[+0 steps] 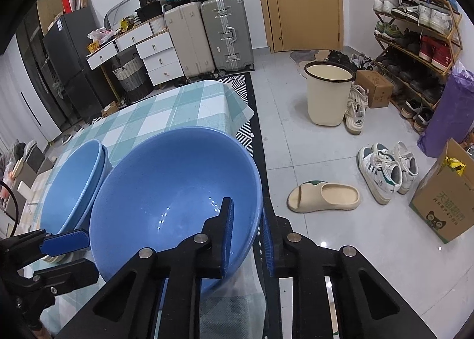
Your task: Organize plates and bowls
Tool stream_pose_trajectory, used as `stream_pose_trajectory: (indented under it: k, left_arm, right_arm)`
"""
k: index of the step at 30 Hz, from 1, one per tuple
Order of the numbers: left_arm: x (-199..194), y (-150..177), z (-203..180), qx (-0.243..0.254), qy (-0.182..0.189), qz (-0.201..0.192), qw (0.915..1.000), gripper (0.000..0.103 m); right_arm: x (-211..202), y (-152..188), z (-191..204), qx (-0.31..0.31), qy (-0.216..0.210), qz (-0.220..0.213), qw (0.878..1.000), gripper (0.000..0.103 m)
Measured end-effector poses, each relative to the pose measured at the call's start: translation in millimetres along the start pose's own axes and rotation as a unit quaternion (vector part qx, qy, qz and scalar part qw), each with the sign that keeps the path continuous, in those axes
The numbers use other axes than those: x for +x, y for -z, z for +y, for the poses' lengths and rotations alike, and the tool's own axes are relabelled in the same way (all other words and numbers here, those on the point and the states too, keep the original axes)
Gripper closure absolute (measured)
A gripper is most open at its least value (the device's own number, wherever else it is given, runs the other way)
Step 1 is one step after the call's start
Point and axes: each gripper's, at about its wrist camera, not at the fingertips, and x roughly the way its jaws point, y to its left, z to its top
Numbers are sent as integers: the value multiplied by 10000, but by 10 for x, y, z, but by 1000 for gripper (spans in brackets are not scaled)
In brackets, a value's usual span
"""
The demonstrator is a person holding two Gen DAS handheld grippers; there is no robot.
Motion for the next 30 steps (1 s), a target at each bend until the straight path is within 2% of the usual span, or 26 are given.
stream_pose_trajectory:
  k: [4, 6, 13, 18, 24, 30]
  left_arm:
    - [-12, 18, -30, 109, -71, -63, 9999, 60]
    - [-25, 19, -64, 209, 45, -67, 9997, 70]
    - [-4, 42, -62, 178, 107, 17, 9998, 70]
    - [-70, 77, -18, 115, 14, -13, 9999, 69]
    - [49, 69, 51, -41, 42, 150, 9999, 69]
    - [135, 39, 4, 74, 7, 63, 10000, 69]
  right_arm:
    - [-21, 25, 15, -68, 63, -29, 10000, 87]
    - [-48, 35, 16, -88, 56, -64, 9999, 87]
    - [-53, 76, 52, -184, 83, 22, 9998, 87]
    - [-49, 82, -12, -101, 189, 52, 9998, 87]
    - [-69, 114, -96, -36, 181, 30, 9998, 87]
    - [-95, 138, -84, -134, 207, 31, 9997, 87]
